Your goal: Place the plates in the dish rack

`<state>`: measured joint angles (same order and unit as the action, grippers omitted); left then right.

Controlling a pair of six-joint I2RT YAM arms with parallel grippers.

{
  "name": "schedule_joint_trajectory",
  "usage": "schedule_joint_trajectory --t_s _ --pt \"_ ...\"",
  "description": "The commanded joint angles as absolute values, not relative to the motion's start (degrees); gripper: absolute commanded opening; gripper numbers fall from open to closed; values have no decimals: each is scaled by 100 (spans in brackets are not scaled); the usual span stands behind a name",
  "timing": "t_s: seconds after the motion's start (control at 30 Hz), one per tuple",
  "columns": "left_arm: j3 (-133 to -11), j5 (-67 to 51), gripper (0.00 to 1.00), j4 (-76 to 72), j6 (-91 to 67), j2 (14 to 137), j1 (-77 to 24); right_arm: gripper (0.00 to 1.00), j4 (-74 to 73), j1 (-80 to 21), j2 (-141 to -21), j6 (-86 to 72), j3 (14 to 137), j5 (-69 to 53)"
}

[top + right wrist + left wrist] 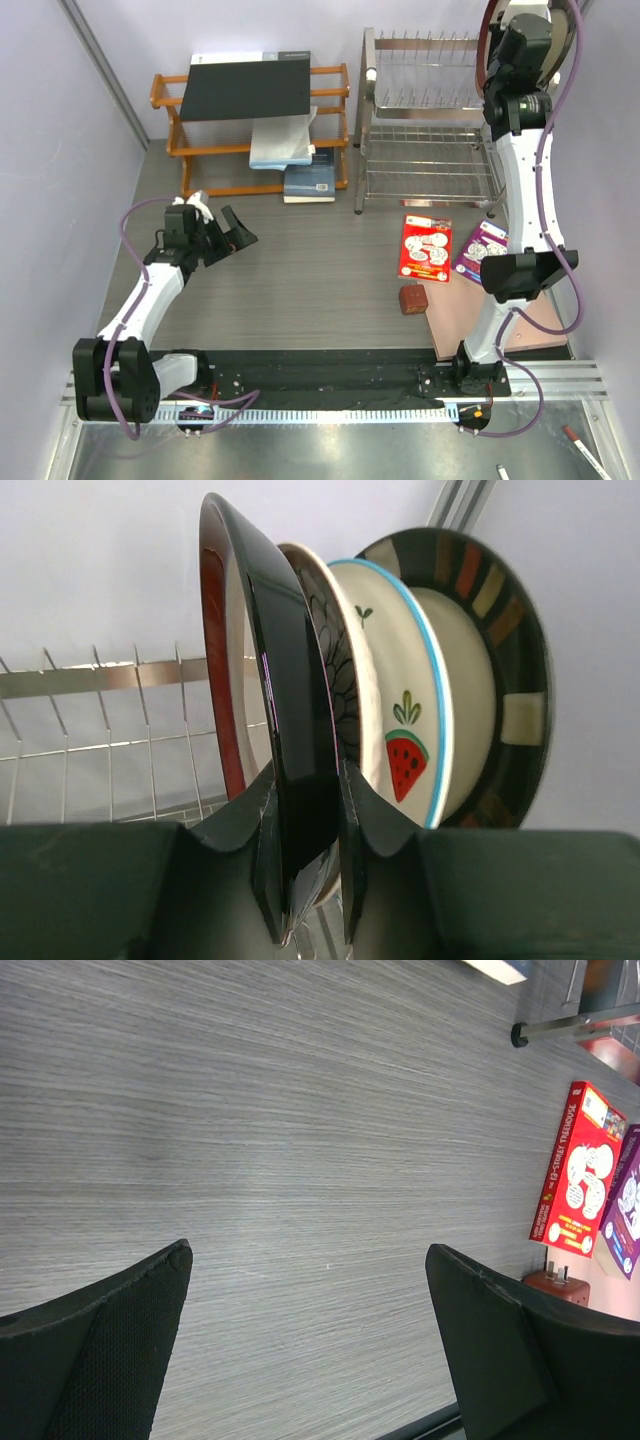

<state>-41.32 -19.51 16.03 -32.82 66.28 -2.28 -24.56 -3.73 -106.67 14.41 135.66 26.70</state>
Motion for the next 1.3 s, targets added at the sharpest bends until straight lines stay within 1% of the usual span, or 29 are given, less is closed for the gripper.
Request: schedule_joint_trajectory --t_s 0.0,0.27,0.6,0.7,0.73,0.83,0.9,0.93,1.0,1.27 --pt "-4289 -1960 99 1345 -3296 6732 -255 1 -1380 -290 -10582 1275 13729 2637" --pt "-4456 -1951 100 1336 -3269 7145 -255 1 -1397 -264 -10836 1081 13676 2531" --pt "-4553 -1899 100 1371 -3261 7207 -255 1 -1529 -272 -10934 932 13597 2654" --pt "-4544 -1872 99 1380 -3252 7190 -255 16 -1529 -264 -10881 940 13509 2646" --pt "-4535 -1872 100 1380 -3252 7181 -255 27 -1529 -264 -10829 949 13483 2637" --pt "-4526 -1890 99 1380 -3261 7172 -255 43 -1538 -290 -10732 984 13500 2575" --pt "-4544 -1907 99 1380 -3270 7172 -255 47 -1503 -308 -10653 1054 13500 2610" --pt "-4553 -1916 99 1380 -3287 7181 -255 51 -1494 -325 -10626 1072 13483 2654" --pt "-4579 -1942 99 1380 -3296 7181 -255 56 -1477 -343 -10468 1125 13439 2680" --pt "-4588 -1925 100 1362 -3331 7014 -299 61 -1415 -360 -9591 1441 12841 2812"
